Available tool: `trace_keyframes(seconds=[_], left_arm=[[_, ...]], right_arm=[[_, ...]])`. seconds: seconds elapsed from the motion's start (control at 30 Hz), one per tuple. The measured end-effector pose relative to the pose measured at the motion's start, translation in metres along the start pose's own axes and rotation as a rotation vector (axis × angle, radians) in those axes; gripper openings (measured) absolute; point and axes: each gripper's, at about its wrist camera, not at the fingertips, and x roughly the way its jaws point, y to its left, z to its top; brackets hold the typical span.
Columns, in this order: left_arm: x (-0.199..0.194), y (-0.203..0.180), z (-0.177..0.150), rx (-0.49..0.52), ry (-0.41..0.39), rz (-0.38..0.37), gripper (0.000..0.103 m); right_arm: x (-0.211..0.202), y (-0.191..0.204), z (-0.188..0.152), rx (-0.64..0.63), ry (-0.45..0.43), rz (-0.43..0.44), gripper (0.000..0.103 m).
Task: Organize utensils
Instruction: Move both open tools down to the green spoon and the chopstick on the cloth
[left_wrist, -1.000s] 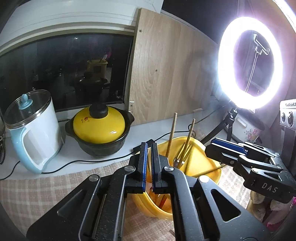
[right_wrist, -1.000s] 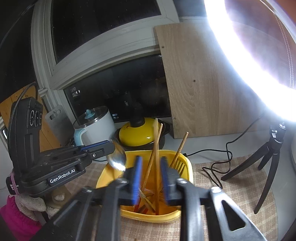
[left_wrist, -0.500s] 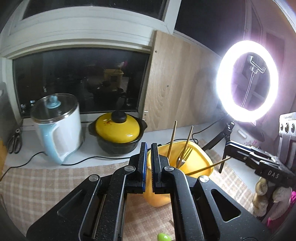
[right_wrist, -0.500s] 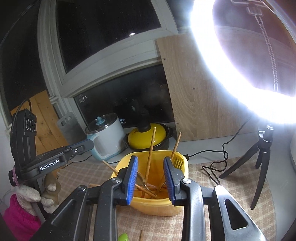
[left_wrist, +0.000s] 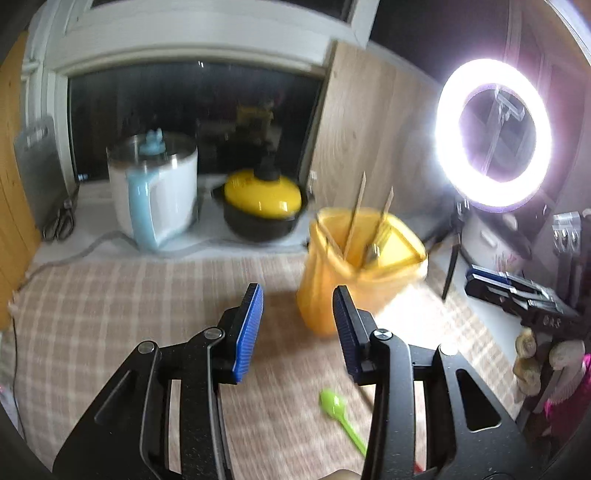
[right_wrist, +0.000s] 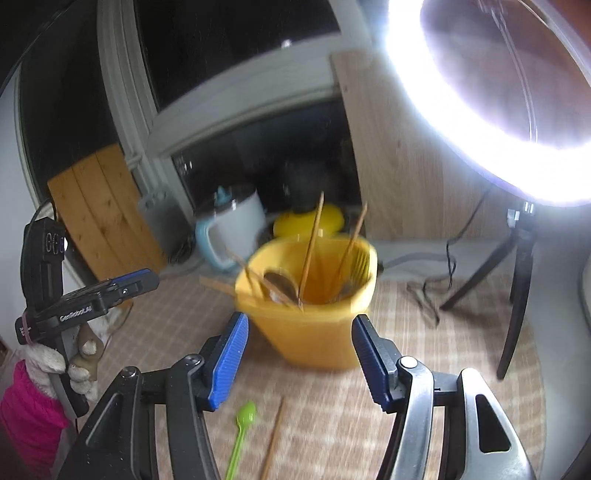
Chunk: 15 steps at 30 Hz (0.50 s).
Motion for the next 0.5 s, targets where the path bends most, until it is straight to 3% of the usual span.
trace_keyframes(seconds=[0.17, 0.37, 0.5], left_arm=[[0.007, -0.010, -0.037, -0.006, 0.101, -0.002, 0.040], [0.014, -0.026, -0.076, -0.012, 0.212, -0.015, 0.040], [0.020, -0.033, -0.095, -0.026, 0.273, -0.023, 0.040]], right_arm=[[0.017, -0.002, -0.024, 0.024, 0.118, 0.021, 0.061], [0.058, 0.007, -0.057, 0.024, 0.368, 0.060, 0.061], [0.080, 0.011, -0.079, 0.034, 0.475, 0.069, 0.054]])
